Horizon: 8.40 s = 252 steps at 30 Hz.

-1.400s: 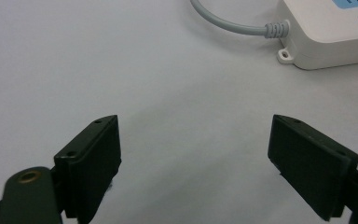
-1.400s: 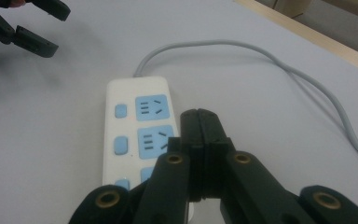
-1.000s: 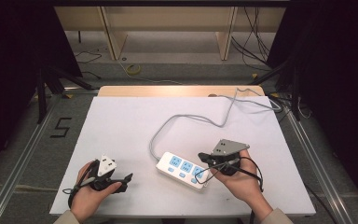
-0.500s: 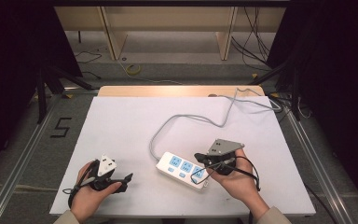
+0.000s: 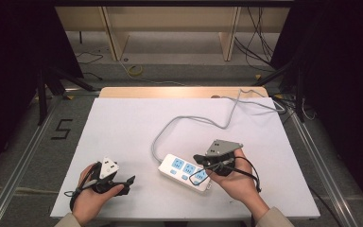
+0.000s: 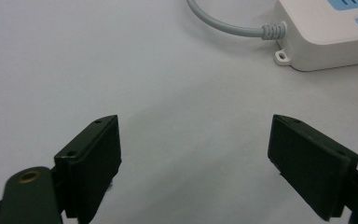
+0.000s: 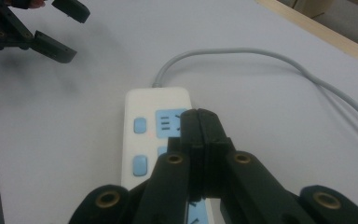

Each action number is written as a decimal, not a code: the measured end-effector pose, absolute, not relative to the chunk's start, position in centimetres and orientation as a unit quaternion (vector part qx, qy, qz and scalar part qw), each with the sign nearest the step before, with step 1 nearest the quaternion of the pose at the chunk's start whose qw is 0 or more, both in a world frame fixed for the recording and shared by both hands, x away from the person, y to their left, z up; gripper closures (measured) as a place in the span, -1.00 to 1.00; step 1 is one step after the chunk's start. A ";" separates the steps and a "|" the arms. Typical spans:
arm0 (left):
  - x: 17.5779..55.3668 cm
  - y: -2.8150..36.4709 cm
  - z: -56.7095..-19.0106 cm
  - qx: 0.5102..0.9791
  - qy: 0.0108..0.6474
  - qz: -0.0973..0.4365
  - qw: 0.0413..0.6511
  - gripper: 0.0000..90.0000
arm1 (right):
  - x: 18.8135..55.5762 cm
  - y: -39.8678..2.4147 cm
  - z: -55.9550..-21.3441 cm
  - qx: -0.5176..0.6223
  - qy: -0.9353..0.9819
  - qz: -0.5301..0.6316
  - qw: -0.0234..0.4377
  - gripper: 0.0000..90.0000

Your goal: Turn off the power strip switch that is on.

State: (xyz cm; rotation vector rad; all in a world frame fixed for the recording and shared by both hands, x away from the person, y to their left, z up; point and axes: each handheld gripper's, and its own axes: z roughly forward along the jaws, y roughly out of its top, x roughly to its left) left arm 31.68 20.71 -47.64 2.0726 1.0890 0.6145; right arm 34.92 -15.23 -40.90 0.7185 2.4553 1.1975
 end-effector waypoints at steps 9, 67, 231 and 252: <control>31.7 20.7 -47.6 0.801 0.420 0.239 0.353 -0.62 | 35.2 -14.6 -41.2 0.244 0.864 0.414 0.152 1.00; 31.7 20.7 -47.6 0.801 0.418 0.241 0.354 -0.62 | 36.3 -11.5 -42.1 0.228 0.883 0.392 0.121 1.00; 31.7 20.3 -47.7 0.803 0.416 0.238 0.354 -0.62 | 38.0 -6.9 -45.3 0.265 0.912 0.311 0.034 1.00; 31.6 20.5 -47.7 0.801 0.419 0.239 0.353 -0.62 | 37.7 -8.1 -44.2 0.254 0.907 0.331 0.055 1.00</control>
